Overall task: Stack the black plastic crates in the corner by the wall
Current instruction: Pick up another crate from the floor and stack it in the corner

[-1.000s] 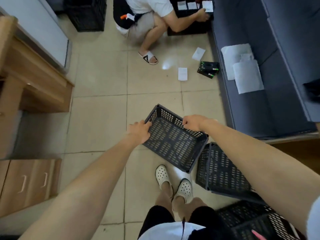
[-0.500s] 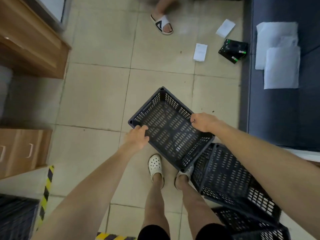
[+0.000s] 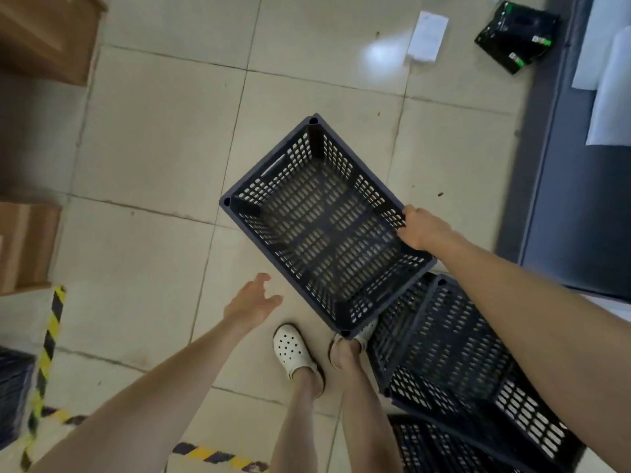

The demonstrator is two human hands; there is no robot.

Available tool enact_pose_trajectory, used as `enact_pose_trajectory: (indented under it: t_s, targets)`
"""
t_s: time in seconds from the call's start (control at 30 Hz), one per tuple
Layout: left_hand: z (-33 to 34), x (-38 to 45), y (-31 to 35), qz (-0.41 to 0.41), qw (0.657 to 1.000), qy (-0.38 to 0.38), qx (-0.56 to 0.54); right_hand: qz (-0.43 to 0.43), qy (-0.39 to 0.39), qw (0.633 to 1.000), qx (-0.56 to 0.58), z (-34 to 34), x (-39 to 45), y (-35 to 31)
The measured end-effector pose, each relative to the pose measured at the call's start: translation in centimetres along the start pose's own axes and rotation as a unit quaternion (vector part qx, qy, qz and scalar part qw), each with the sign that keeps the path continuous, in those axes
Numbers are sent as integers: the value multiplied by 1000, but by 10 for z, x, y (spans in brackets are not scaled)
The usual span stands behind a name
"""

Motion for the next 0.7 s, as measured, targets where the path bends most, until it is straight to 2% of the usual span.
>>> enact_pose_trajectory:
  t_s: [0.1, 0.3, 0.43, 0.57, 0.7]
  targets:
    - [12, 33, -3, -26, 999, -5, -29, 4, 15, 1000, 1, 10, 26, 7]
    - [27, 96, -8, -101, 980, 30, -168, 9, 29, 1000, -6, 21, 78, 8]
    - [52, 124, -12, -144, 944, 14, -297, 13, 21, 999, 25, 37, 108, 5]
    - [77, 135, -7, -149, 876, -18, -459, 34, 39, 993, 106, 42, 122, 3]
    - [71, 136, -9, -132, 865, -28, -484, 56, 22, 990, 129, 39, 121, 3]
Point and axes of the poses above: each hand's wrist, its own x-axis towards the middle knuckle, its own z-axis out of the palm, y = z × x, the point moved 9 cm from there along x, towards the middle knuckle, and after that the axes turned 3 degrees about y, right-handed, at the moved point
